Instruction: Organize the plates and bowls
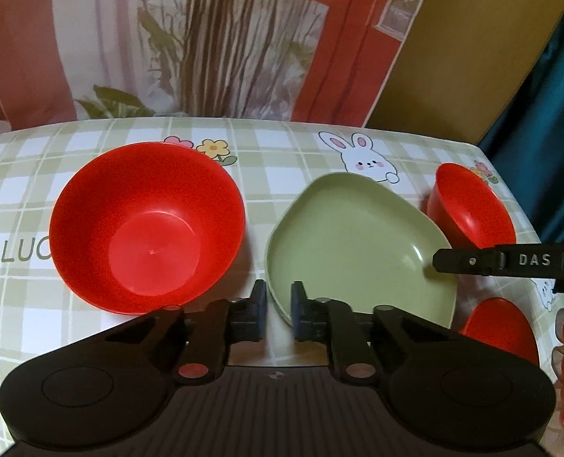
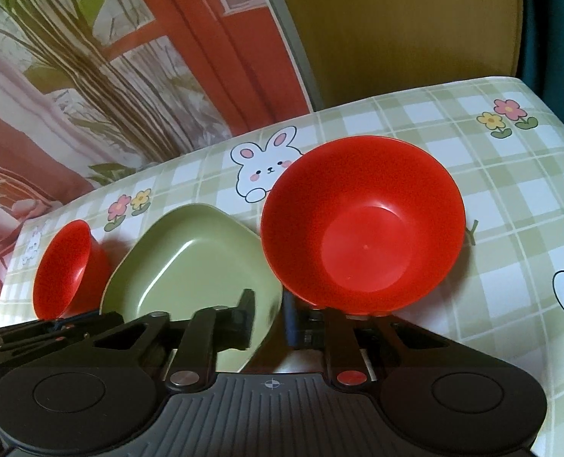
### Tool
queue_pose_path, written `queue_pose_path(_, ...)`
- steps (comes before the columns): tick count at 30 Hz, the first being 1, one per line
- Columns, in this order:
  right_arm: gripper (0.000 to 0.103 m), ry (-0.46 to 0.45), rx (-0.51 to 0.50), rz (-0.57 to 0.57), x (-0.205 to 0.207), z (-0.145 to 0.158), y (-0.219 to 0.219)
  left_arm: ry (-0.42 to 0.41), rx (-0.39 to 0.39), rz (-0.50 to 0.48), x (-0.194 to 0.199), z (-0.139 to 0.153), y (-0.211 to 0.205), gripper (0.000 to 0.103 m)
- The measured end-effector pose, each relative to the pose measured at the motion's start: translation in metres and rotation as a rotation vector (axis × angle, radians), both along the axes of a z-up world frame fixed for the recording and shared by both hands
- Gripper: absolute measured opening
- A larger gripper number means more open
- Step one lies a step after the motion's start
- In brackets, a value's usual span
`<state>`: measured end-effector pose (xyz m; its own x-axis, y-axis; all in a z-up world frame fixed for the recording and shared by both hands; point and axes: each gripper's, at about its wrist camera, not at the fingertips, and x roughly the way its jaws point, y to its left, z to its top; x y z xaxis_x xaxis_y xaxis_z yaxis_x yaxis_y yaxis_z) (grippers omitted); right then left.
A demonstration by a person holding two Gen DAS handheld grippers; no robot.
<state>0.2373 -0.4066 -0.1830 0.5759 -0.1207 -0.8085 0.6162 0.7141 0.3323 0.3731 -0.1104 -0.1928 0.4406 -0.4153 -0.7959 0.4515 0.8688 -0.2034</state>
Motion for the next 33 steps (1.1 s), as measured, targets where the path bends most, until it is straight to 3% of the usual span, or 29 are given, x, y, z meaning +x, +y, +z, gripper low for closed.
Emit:
queue_pose_path(10,0.009,-0.072,-0.016,0.002,-0.007,0.023,0.007,-0.061,-0.021,0.017,-0.010,0.025,0.010,0.014)
queue_pose_path(20,0.009,-0.149,-0.033,0.027,-0.023,0.054,0.033,-0.153,-0.023,0.040,-0.047,0.065,0.030,0.014)
queue_pose_path(33,0.009,-0.200,-0.035,0.054,-0.054,0.069,0.085,-0.169,-0.030,0.088,-0.097,0.083,0.062,0.014)
